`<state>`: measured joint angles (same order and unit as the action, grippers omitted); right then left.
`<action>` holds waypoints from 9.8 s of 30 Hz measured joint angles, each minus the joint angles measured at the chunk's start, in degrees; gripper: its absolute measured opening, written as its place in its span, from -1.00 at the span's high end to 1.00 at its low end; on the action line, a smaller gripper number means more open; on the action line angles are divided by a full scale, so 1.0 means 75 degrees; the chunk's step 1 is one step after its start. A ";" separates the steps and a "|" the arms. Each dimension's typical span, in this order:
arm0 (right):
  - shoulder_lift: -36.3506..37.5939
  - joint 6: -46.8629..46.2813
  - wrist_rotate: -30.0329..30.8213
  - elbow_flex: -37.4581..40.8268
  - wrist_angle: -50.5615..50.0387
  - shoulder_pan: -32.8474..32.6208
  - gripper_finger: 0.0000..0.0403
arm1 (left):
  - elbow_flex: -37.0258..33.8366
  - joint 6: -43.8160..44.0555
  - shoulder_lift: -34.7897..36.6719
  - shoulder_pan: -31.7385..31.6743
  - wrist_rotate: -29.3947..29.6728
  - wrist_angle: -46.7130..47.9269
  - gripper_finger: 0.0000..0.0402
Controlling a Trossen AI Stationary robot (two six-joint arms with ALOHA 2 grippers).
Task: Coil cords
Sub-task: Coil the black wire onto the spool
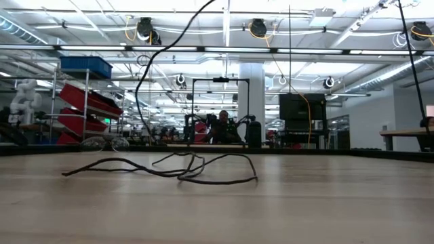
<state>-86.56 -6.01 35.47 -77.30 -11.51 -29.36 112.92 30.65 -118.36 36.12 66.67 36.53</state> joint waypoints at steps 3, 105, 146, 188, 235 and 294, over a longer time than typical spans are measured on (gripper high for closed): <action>0.0000 -0.0025 -0.0123 0.0000 -0.0018 0.0000 1.00 | 0.0000 0.0007 -0.0025 0.0040 -0.0002 0.0017 0.93; -0.0102 0.0533 -0.1629 0.0009 0.0048 0.0026 1.00 | 0.1279 0.0025 0.1476 -0.0975 -0.7342 0.0747 -0.58; -0.0099 0.0701 -0.3076 0.0000 0.0510 0.0807 1.00 | 0.2090 -0.1541 0.1473 -0.1297 -0.7658 0.2901 -0.69; -0.0916 0.1466 -0.4546 0.0003 0.1794 0.2422 1.00 | 0.2946 -0.3156 0.1642 -0.1818 -0.8422 0.6257 -0.69; 0.0139 0.1348 -0.3504 0.0015 0.0557 0.2228 1.00 | 0.2892 0.5876 -0.1473 0.2293 0.1925 0.5881 -0.68; 0.4053 0.1849 -0.2367 -0.0003 -0.1892 0.0845 1.00 | 0.2926 -0.7360 -0.1476 0.0024 0.0437 -0.5505 -0.68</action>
<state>-56.17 7.85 17.72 -77.32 -25.70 -23.03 134.87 -24.54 -129.43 36.30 69.95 -4.75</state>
